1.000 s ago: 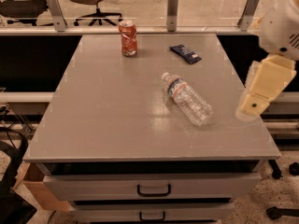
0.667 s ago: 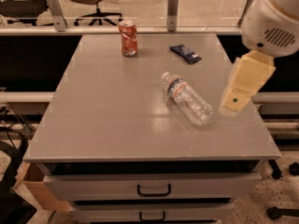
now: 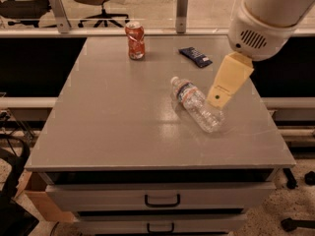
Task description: Place water bottle upright
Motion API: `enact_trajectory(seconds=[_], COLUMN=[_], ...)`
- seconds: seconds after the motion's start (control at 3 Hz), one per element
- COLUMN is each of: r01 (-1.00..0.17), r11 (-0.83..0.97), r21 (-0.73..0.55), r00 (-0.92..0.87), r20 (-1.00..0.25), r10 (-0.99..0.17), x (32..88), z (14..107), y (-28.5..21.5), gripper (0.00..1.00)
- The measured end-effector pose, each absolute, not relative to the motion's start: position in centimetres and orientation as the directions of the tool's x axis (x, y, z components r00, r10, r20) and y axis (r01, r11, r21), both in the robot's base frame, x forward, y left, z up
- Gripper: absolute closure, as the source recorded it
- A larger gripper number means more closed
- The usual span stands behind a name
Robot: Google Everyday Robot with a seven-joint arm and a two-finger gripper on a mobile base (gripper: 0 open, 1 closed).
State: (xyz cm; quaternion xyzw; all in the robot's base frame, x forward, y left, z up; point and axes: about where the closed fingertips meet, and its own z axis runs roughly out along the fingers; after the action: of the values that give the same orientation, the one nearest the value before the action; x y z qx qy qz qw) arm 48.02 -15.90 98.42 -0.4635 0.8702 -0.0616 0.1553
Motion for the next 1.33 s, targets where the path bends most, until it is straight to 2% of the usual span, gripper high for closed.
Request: enact_trajectory(seconds=[0.67,1.33], r01=[-0.737,-0.710], r11=[0.648,0.678], r21=[-0.194,-0.190], r00=[-0.587,-0.626], r20=[-0.292,-0.272], r10=[-0.755,-0.731], x=[50.8,51.2], z=[97.3,97.4], y=[-13.8,-13.3], gripper=[0.00,0.00])
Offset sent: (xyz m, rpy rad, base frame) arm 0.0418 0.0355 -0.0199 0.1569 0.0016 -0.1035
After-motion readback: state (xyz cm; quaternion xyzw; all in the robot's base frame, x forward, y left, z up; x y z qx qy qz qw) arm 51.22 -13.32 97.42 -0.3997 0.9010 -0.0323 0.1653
